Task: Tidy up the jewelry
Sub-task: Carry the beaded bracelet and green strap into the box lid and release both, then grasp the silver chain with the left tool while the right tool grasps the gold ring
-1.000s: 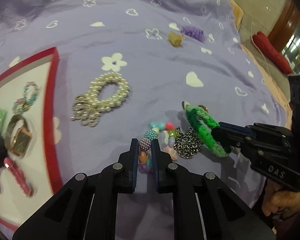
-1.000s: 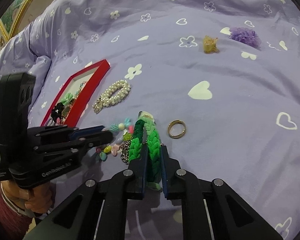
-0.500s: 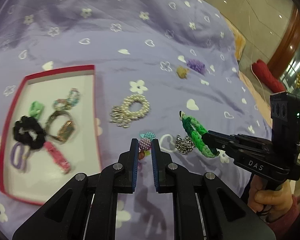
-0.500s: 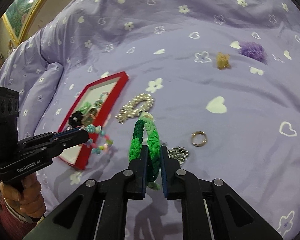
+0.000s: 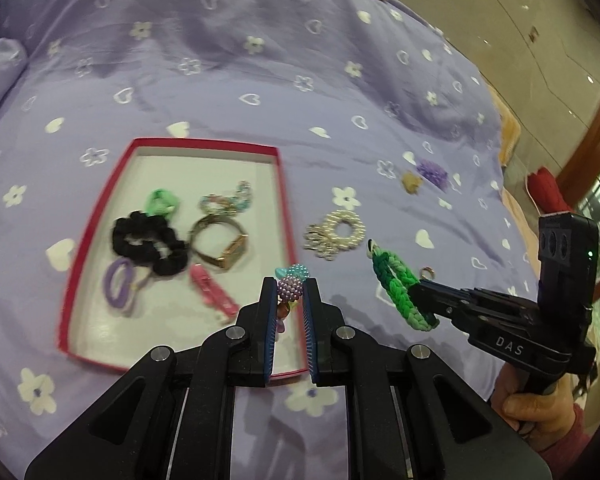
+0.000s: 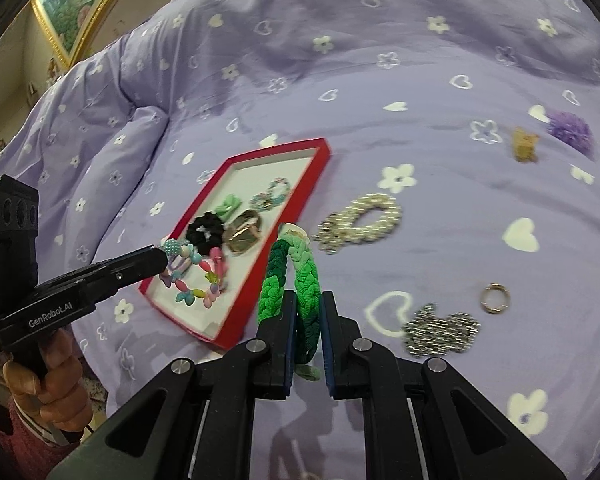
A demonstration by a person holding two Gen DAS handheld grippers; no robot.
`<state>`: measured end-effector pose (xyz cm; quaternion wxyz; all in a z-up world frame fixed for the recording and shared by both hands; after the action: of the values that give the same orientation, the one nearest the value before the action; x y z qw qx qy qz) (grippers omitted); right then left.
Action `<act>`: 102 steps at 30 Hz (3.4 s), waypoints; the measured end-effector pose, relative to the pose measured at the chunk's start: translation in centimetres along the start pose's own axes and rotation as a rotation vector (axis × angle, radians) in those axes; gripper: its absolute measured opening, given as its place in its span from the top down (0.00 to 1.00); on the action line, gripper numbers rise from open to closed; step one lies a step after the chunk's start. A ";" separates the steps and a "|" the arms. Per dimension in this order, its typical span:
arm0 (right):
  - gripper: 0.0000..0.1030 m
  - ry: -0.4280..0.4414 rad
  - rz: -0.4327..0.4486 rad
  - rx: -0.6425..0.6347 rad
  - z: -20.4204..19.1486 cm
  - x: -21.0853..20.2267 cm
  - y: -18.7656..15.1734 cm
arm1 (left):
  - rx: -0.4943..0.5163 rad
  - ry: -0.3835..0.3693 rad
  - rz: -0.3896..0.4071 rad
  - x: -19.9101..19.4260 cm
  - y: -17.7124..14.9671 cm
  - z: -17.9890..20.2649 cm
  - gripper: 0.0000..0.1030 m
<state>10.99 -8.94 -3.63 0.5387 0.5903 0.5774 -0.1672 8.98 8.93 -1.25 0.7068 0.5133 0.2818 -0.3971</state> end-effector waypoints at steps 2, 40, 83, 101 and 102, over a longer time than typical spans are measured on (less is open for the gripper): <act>0.89 0.011 -0.008 -0.016 -0.9 0.5 0.1 | -0.019 0.009 0.006 -0.4 -0.2 -1.0 0.89; 0.89 0.079 -0.168 -0.154 -9.5 10.2 1.8 | -0.233 0.059 -0.025 1.4 -1.7 -11.6 0.89; 0.66 0.095 -0.168 -0.123 -8.6 9.8 1.7 | -0.262 0.163 -0.074 2.3 -2.7 -12.9 0.70; 0.63 0.039 -0.058 0.009 -2.1 3.2 0.5 | -0.157 0.129 -0.041 0.6 -1.7 -6.9 0.64; 0.63 0.032 -0.051 0.019 -1.5 2.8 0.3 | -0.149 0.123 -0.043 0.7 -1.7 -6.4 0.64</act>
<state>11.41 -6.21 -5.19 0.5192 0.5831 0.5993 -0.1770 7.93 14.52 -4.65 0.7157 0.4767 0.3641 -0.3578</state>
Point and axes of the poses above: each gripper's, at about its wrist camera, not at the fingertips, and x roughly the way its jaws point, z to its right, y to its top, the point moved 5 cm from there along x, roughly the way its jaws point, and after that the axes turned 8 degrees about -z, right-handed, at the moved point
